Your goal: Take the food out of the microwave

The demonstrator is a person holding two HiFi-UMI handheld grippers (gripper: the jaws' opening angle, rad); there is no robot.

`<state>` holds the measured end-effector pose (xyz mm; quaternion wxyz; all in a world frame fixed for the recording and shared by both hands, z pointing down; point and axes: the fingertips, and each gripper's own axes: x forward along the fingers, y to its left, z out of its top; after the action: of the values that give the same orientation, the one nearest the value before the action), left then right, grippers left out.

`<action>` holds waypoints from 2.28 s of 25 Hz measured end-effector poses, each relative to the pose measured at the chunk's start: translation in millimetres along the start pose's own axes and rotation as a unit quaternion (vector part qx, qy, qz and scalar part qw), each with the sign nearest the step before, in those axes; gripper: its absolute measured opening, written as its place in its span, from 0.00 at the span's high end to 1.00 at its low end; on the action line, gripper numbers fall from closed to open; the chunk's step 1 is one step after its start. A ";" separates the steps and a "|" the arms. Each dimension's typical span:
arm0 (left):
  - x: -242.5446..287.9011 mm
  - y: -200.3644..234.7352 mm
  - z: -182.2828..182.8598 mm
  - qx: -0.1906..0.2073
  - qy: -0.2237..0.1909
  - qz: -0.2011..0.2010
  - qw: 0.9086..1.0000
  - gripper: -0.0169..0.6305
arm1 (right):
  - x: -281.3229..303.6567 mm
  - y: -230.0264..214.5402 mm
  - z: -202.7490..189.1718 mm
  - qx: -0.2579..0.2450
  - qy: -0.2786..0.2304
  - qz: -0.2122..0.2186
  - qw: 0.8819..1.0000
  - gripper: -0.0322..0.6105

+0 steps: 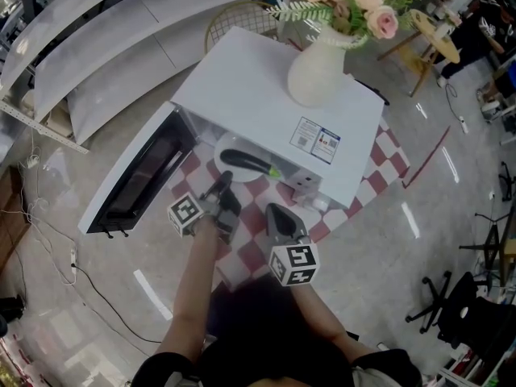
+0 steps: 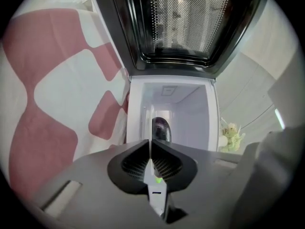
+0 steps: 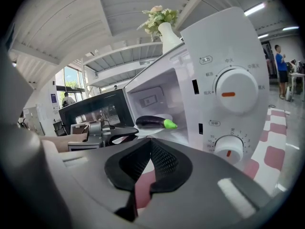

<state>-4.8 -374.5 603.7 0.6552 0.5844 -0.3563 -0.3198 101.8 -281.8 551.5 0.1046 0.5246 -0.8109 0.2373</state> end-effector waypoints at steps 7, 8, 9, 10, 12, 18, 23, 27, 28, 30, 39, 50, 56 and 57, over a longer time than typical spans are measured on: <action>-6.0 2.0 -6.1 0.001 0.006 0.001 1.000 0.94 | -4.6 3.7 -4.2 0.013 0.000 -0.003 1.000 0.95; -7.0 2.6 -7.2 0.000 0.008 0.001 1.000 0.94 | -5.4 3.9 -4.5 0.012 0.000 -0.004 1.000 0.95; -8.0 2.9 -8.3 -0.001 0.009 0.001 1.000 0.94 | -6.1 4.2 -4.8 0.012 -0.001 -0.005 1.000 0.95; -9.2 2.9 -9.4 -0.002 0.011 0.000 1.000 0.94 | -6.7 4.4 -5.0 0.013 -0.001 -0.006 1.000 0.95; -11.9 2.5 -11.9 -0.003 0.015 0.000 1.000 0.94 | -7.8 5.1 -5.9 0.014 -0.001 -0.008 1.000 0.95; -23.1 4.0 -15.2 -0.010 0.014 -0.003 1.000 0.94 | -11.7 11.6 -9.1 0.016 -0.001 -0.011 1.000 0.95; -34.5 8.7 -13.7 -0.005 0.011 0.000 1.000 0.94 | -16.1 16.9 -12.6 0.015 -0.003 -0.013 1.000 0.95; -42.2 4.1 -16.9 -0.017 0.008 -0.007 1.000 0.94 | -20.4 22.6 -15.3 0.014 -0.005 -0.013 1.000 0.95; -44.3 4.1 -17.1 -0.017 0.008 -0.007 1.000 0.94 | -21.6 24.2 -16.4 0.014 -0.005 -0.013 1.000 0.95; -49.4 7.3 -16.5 -0.008 0.009 -0.002 1.000 0.94 | -24.4 26.8 -18.7 0.014 -0.005 -0.014 1.000 0.95; -68.4 4.5 -19.8 -0.022 -0.001 -0.008 1.000 0.94 | -37.9 32.1 -20.2 0.017 -0.014 -0.026 0.999 0.95; -89.5 0.5 -20.4 -0.020 -0.017 -0.016 1.000 0.94 | -52.9 36.6 -26.3 0.018 -0.020 -0.037 0.999 0.95; -106.9 4.8 -20.9 -0.027 -0.035 -0.014 0.999 0.94 | -60.9 38.0 -29.0 0.018 -0.025 -0.043 0.999 0.95; -110.3 7.1 -20.0 -0.024 -0.039 -0.011 0.999 0.94 | -62.1 38.4 -29.4 0.018 -0.025 -0.044 0.999 0.95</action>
<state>-47.7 -270.8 599.2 0.6513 0.5594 -0.3674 -0.3577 91.5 -204.6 540.5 0.0848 0.5670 -0.7853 0.2339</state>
